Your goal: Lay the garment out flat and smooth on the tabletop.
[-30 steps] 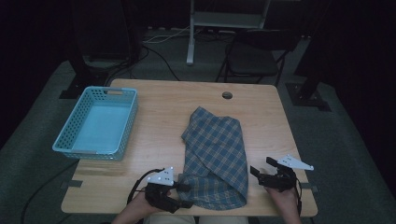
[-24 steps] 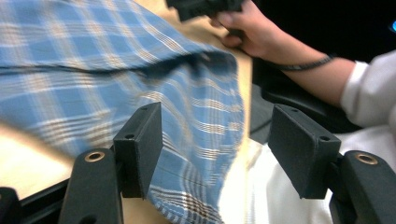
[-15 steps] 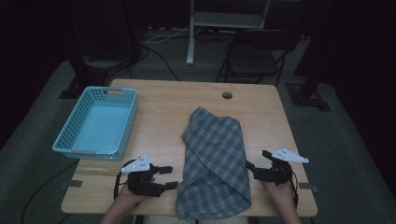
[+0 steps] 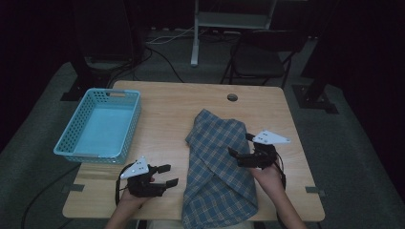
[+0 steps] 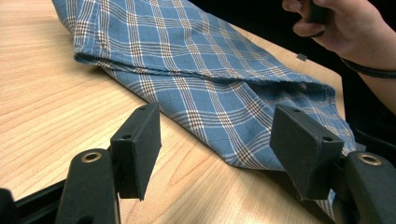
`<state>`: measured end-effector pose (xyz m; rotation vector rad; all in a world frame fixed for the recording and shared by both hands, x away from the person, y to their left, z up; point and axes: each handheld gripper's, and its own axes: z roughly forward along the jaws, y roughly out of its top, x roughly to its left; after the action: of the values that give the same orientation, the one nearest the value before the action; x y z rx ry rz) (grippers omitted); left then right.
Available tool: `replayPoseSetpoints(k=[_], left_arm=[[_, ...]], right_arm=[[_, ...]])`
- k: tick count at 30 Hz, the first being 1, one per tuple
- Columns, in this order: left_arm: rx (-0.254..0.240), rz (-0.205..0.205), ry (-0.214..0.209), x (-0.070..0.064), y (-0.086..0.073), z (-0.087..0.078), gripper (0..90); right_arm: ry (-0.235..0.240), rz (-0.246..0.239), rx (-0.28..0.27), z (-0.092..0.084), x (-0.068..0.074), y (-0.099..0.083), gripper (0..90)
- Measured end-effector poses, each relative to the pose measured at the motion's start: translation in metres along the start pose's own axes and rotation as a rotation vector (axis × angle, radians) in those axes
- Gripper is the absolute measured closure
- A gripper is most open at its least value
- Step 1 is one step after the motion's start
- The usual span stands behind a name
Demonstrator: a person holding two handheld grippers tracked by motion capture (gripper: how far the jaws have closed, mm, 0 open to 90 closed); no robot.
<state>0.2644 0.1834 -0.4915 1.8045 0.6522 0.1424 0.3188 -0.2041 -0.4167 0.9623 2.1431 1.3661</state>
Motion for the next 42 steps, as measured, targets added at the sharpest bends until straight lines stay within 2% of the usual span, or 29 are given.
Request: replayPoseSetpoints(k=[7,10,13,15,16,20,23,26,31,32,34,39,42], left_arm=[[-0.028,-0.016,0.015,0.001,-0.001,-0.003,34.7],[-0.034,-0.015,0.021,0.001,-0.002,-0.003,34.7],[-0.024,-0.017,0.004,0.001,-0.002,-0.003,34.8],[-0.015,-0.015,0.010,0.000,-0.001,-0.002,34.8],[-0.017,-0.011,0.011,-0.001,-0.001,-0.002,34.8],[-0.031,-0.026,0.016,0.000,-0.002,-0.004,34.8],[-0.030,-0.025,0.016,0.000,-0.002,-0.003,34.8],[-0.031,-0.028,0.016,0.000,-0.002,-0.004,34.8],[-0.036,-0.034,0.019,0.001,-0.002,-0.004,34.8],[-0.036,-0.035,0.020,0.001,-0.002,-0.004,34.8],[-0.036,-0.036,0.021,0.001,-0.002,-0.004,34.8],[-0.046,-0.044,0.031,0.001,-0.003,-0.005,34.8],[-0.042,-0.042,0.030,0.001,-0.002,-0.004,34.8]], right_arm=[[0.054,-0.036,0.005,0.029,0.010,0.030,11.8],[0.073,-0.036,0.013,0.038,0.013,0.036,11.8],[0.097,-0.047,0.037,0.052,0.018,0.042,13.4],[0.114,-0.062,0.061,0.067,0.025,0.045,13.4],[0.114,-0.062,0.061,0.067,0.025,0.045,13.4],[0.139,-0.077,0.096,0.090,0.036,0.050,13.5],[0.146,-0.090,0.112,0.100,0.040,0.051,14.2],[0.153,-0.123,0.156,0.118,0.048,0.052,20.2],[0.163,-0.135,0.202,0.135,0.051,0.048,26.7],[0.160,-0.136,0.233,0.143,0.052,0.044,29.0],[0.157,-0.139,0.244,0.147,0.052,0.042,29.0],[0.129,-0.152,0.317,0.164,0.053,0.026,33.4],[0.115,-0.160,0.332,0.167,0.053,0.023,35.9]])
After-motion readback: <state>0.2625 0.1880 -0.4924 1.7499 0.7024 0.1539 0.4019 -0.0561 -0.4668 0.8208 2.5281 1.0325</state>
